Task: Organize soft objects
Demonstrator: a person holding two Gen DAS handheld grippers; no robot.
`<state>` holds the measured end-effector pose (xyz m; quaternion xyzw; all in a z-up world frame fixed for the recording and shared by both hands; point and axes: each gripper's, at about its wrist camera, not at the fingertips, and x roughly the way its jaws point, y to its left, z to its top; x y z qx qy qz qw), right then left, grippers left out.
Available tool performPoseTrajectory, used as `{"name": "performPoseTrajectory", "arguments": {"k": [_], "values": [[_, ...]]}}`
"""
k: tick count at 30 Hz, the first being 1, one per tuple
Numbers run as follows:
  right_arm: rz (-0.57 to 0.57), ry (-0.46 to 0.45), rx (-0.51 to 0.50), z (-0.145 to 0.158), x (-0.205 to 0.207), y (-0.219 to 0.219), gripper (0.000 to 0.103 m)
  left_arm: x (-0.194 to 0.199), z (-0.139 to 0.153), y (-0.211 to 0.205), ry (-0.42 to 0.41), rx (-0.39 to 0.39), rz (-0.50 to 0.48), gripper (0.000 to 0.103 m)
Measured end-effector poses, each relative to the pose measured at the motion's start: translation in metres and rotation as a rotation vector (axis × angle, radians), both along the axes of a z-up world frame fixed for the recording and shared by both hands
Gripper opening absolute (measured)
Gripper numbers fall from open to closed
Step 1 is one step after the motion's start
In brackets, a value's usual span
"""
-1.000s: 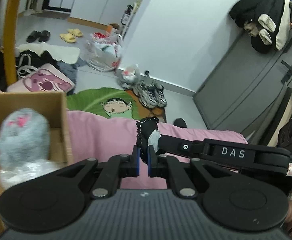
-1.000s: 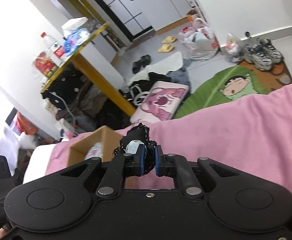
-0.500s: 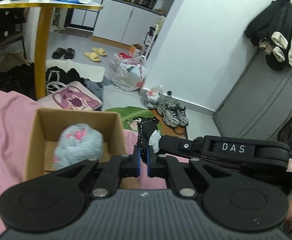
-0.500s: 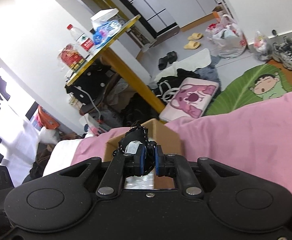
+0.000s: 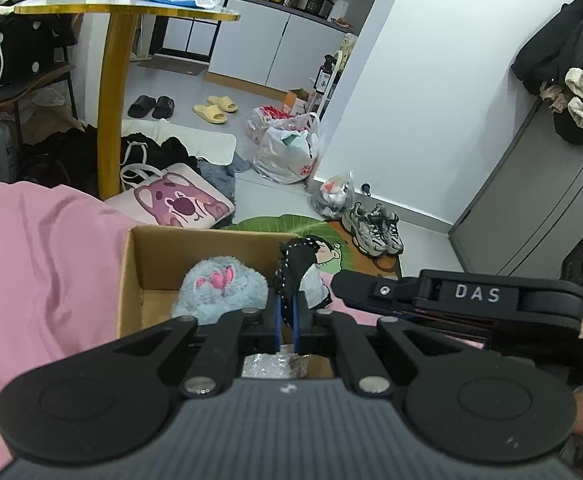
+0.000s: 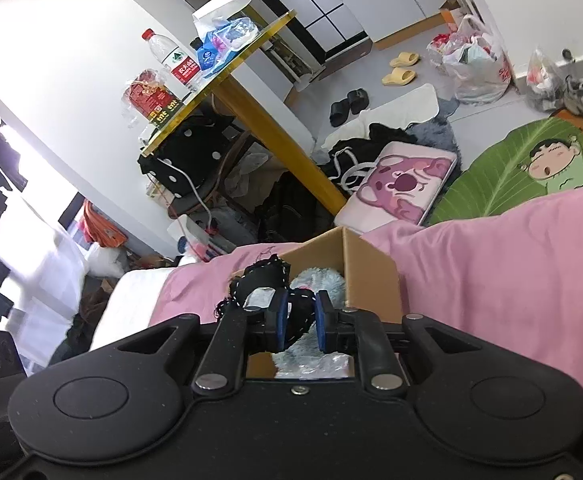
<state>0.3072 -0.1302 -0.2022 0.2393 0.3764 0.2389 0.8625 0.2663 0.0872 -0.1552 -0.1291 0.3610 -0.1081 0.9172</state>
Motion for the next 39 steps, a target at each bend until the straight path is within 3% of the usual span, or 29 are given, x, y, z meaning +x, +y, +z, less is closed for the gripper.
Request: {"name": "performPoseTrajectory", "arguments": {"k": [19,22,24,34,39], "values": [[-0.086,0.025,-0.051,0.003,-0.019,-0.044,0.027,0.025,-0.027,-0.023,0.102,0.104,-0.05,0.009],[-0.101,0.024,-0.049,0.003,-0.022,-0.051,0.027,0.021,-0.017,-0.019,0.096,0.107,-0.034,0.023],[-0.108,0.022,-0.05,0.004,-0.025,-0.055,0.027,0.015,-0.009,-0.014,0.075,0.096,-0.019,0.039],[-0.129,-0.012,-0.069,0.015,-0.04,-0.081,0.033,-0.008,0.025,0.001,0.045,0.12,0.089,0.054],[-0.138,-0.041,-0.091,0.027,-0.05,-0.099,0.049,-0.021,0.035,-0.001,0.054,0.119,0.116,0.064]]}}
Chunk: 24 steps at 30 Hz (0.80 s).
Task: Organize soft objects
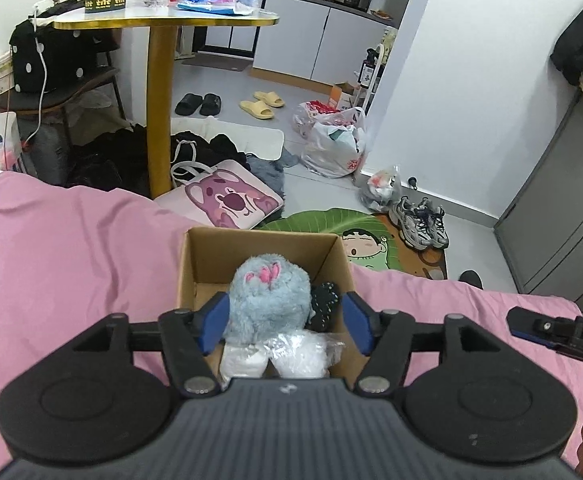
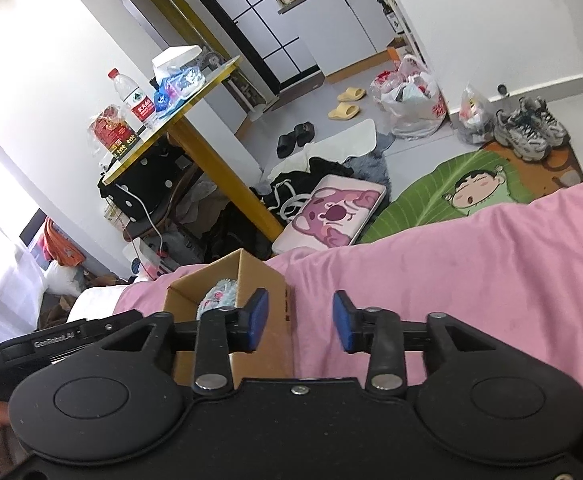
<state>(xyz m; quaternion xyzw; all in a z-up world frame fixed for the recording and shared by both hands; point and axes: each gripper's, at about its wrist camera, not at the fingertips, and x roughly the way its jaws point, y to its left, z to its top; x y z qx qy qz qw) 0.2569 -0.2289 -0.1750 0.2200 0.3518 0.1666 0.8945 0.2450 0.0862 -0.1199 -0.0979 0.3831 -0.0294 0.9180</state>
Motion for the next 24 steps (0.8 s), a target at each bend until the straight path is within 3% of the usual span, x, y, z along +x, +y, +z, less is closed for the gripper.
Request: {"name": "performPoseTrajectory", "arguments": {"k": [3,6,9,11,15,24], "values": [[0.002,-0.033,-0.015,0.012,-0.008,-0.013,0.053,-0.01,0.009,-0.004,-0.005,0.014,0.004,0.069],[0.0,-0.061,-0.039,0.023,-0.018,-0.025,0.064,-0.021,0.018,-0.006,-0.018,0.021,0.007,0.072],[0.02,-0.102,-0.068,0.036,-0.03,-0.036,0.081,-0.033,0.028,-0.007,-0.03,0.041,0.018,0.076],[0.025,-0.132,-0.082,0.044,-0.04,-0.046,0.098,-0.041,0.035,-0.007,-0.039,0.058,0.021,0.08],[0.003,-0.152,-0.09,0.056,-0.054,-0.066,0.103,-0.058,0.047,-0.009,-0.063,0.112,0.027,0.097],[-0.054,-0.134,-0.097,0.058,-0.089,-0.078,0.103,-0.09,0.061,-0.018,-0.075,0.115,0.018,0.103]]}}
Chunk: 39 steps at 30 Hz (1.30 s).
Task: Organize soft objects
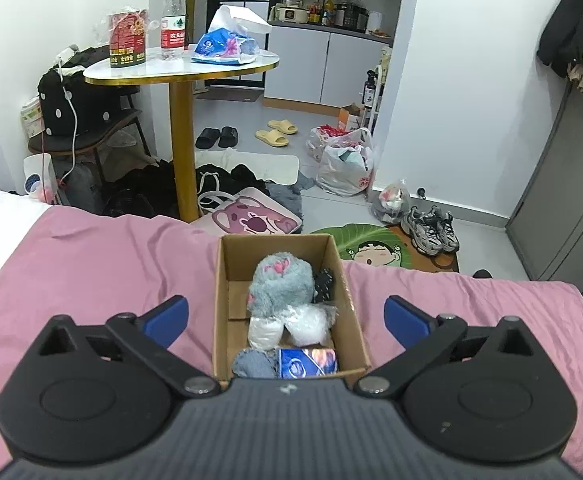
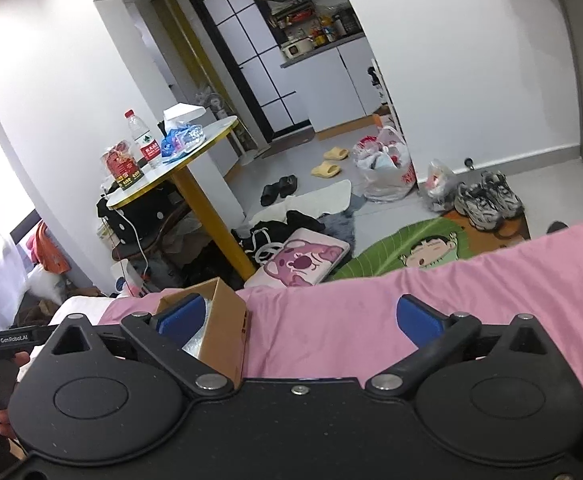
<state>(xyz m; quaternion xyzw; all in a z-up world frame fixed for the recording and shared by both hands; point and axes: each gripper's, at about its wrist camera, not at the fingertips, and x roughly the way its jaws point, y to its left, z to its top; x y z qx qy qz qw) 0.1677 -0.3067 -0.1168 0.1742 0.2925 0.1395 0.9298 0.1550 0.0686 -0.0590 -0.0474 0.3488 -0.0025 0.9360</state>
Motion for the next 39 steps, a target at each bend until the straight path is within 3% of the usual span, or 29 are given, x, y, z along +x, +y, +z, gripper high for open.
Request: {"name": "performPoseTrajectory", "arguments": {"k": [11,21,39], "values": [[0.008,0.005,-0.05,0.004,-0.04,0.016,0.103,-0.037,0.002,-0.009,-0.005,-0.044,-0.05,0.103],[0.027,-0.008,-0.123,0.014,-0.063,0.036,0.103,-0.071,0.002,-0.013,-0.006,-0.027,-0.079,0.103],[0.107,-0.032,-0.197,0.029,-0.09,0.07,0.103,-0.099,0.008,-0.02,-0.003,-0.055,-0.092,0.103]]}}
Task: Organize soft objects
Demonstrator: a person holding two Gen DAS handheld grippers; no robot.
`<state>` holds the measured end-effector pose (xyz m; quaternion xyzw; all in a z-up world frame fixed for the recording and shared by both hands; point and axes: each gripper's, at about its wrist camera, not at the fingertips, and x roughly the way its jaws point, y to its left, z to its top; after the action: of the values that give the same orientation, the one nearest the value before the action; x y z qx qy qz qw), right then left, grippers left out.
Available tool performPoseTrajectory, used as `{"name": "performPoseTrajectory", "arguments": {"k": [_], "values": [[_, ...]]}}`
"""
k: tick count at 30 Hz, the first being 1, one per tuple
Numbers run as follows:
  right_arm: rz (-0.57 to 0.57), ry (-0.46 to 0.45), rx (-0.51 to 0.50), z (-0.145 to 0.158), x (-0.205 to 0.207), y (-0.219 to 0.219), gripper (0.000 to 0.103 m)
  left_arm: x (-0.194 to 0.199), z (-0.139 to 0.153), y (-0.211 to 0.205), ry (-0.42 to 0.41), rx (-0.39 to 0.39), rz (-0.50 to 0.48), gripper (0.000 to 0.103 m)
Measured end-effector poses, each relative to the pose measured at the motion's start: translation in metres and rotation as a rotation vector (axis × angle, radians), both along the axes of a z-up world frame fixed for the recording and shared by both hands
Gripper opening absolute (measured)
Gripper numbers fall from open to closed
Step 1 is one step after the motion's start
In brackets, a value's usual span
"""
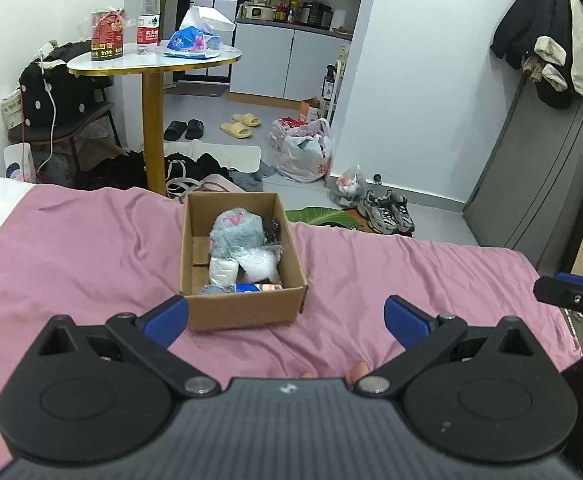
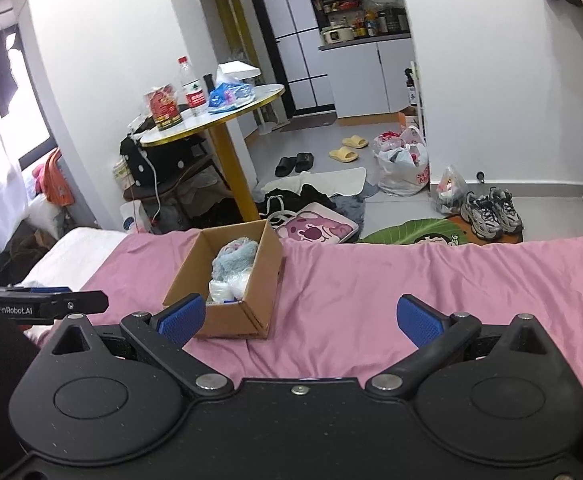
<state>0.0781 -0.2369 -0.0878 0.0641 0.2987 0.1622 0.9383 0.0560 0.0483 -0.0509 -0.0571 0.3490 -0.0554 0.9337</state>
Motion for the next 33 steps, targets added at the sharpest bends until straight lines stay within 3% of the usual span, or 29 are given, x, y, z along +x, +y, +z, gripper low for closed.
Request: {"name": "performPoseTrajectory", "arguments": {"k": [7,33], "values": [[0.001,-0.002,-0.01,0.003,-0.006,0.004,0.103,-0.008,0.005,-0.01,-0.031,0.047,-0.019,0.103],[-0.002,-0.008,-0.012,0.009,-0.01,0.008,0.103,-0.008,0.007,-0.018,-0.019,0.054,-0.034,0.103]]}}
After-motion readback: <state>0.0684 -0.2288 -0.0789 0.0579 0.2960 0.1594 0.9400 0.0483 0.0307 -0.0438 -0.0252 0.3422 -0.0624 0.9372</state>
